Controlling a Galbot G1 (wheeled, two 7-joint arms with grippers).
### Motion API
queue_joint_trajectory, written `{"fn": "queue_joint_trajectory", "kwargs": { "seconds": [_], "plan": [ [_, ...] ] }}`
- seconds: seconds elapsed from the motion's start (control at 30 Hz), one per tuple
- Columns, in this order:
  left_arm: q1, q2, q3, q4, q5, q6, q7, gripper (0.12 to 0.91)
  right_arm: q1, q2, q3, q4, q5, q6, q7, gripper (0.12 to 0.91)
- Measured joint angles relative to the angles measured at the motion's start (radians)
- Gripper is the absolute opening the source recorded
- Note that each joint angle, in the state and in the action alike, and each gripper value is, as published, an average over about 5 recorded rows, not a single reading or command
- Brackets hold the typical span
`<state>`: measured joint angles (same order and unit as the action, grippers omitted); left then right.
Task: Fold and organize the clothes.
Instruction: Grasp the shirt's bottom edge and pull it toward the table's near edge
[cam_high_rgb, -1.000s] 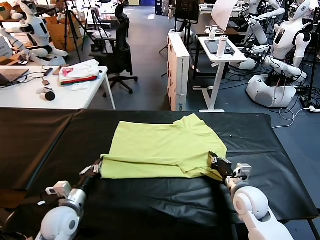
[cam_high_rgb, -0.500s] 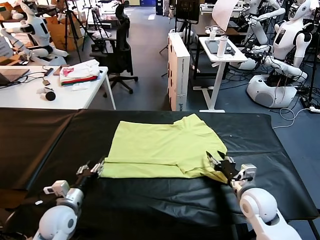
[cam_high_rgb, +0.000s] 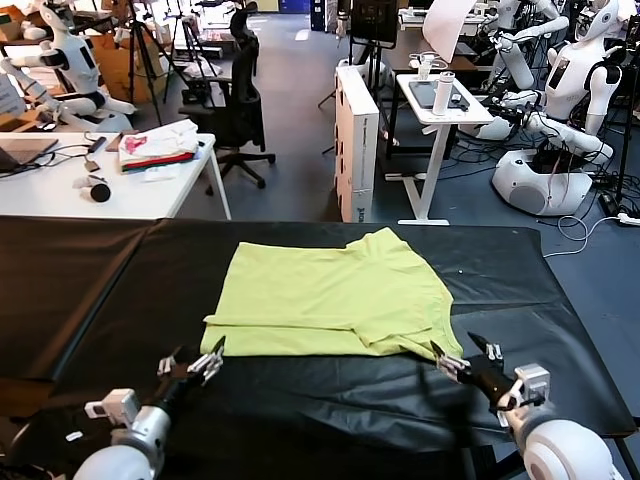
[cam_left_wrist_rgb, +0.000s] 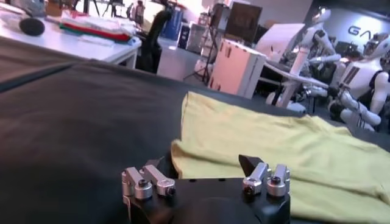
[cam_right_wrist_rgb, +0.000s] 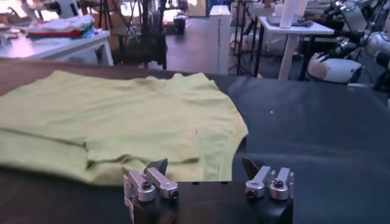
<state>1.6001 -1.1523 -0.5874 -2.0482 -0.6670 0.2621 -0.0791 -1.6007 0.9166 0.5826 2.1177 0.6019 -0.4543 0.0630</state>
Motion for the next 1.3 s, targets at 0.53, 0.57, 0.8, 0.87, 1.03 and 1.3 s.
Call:
{"fn": "queue_joint_trajectory", "kwargs": {
  "seconds": [0.53,0.57,0.8,0.87,1.03,1.3],
  "plan": [
    [-0.012,-0.005,0.013,0.045,0.003,-0.008,0.007,0.546,-0.003,-0.018,-0.016,-0.022,-0.009,0.004,-0.01,0.363],
    [-0.012,-0.005,0.013,0.046,0.003,-0.009,0.007,0.489,-0.005,-0.021,-0.015,-0.019,-0.006,0.004,-0.008,0.306],
    [-0.002,0.001,0.009,0.047,0.011,-0.013,0.008,0.16,-0.026,-0.049,0.001,0.012,0.07,-0.031,0.053,0.138],
    [0.007,0.007,0.004,0.038,0.016,-0.013,0.007,0.15,-0.036,-0.06,0.009,0.029,0.106,-0.052,0.079,0.138],
    [0.058,0.035,-0.019,0.0,0.023,-0.014,0.002,0.148,-0.073,-0.096,0.028,0.084,0.195,-0.105,0.137,0.138],
    [0.178,0.08,-0.066,-0.067,0.036,-0.015,-0.01,0.148,-0.151,-0.15,0.049,0.173,0.241,-0.159,0.175,0.138]
  ]
}}
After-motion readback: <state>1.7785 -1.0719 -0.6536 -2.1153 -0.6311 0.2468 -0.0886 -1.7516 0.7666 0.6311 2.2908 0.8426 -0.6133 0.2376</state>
